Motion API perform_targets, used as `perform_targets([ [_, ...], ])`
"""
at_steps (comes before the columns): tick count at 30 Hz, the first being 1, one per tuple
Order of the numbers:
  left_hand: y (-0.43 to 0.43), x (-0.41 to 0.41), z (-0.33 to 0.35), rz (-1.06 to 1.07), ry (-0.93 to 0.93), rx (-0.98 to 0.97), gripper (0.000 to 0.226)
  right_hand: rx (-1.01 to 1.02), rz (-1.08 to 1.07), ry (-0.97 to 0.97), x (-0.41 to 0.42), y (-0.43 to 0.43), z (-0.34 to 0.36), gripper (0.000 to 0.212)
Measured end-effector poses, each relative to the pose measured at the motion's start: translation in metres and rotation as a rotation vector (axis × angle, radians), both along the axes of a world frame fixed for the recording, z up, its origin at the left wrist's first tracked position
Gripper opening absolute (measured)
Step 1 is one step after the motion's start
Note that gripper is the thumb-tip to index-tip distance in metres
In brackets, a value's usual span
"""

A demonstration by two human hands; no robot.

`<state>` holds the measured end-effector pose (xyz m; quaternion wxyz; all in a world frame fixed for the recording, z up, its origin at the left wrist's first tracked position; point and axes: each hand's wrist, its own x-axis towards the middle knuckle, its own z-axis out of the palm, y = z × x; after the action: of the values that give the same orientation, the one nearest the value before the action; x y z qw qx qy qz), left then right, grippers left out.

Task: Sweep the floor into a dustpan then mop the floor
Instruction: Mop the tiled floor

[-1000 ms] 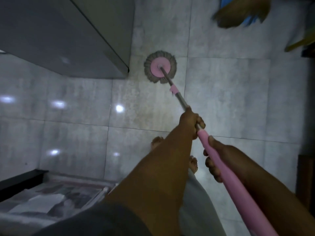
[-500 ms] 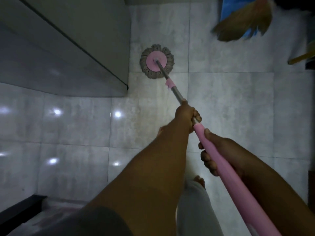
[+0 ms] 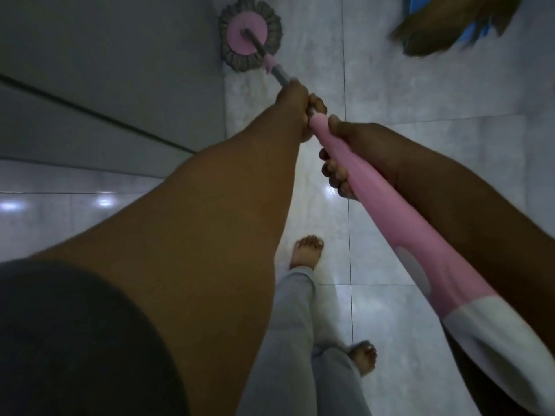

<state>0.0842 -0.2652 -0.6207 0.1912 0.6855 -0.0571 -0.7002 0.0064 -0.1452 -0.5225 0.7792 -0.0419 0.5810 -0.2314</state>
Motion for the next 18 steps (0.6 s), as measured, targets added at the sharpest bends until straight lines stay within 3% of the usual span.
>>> perform_targets([
  [8,0.084,-0.02,0.01,-0.027,0.025,0.039,0.048,-0.001,-0.028,0.025,-0.02,0.088,0.005,0.053],
  [18,0.364,-0.059,0.061,-0.209,0.083,0.148,0.055,0.136,-0.111,0.052,-0.047,0.373,0.08,0.065],
])
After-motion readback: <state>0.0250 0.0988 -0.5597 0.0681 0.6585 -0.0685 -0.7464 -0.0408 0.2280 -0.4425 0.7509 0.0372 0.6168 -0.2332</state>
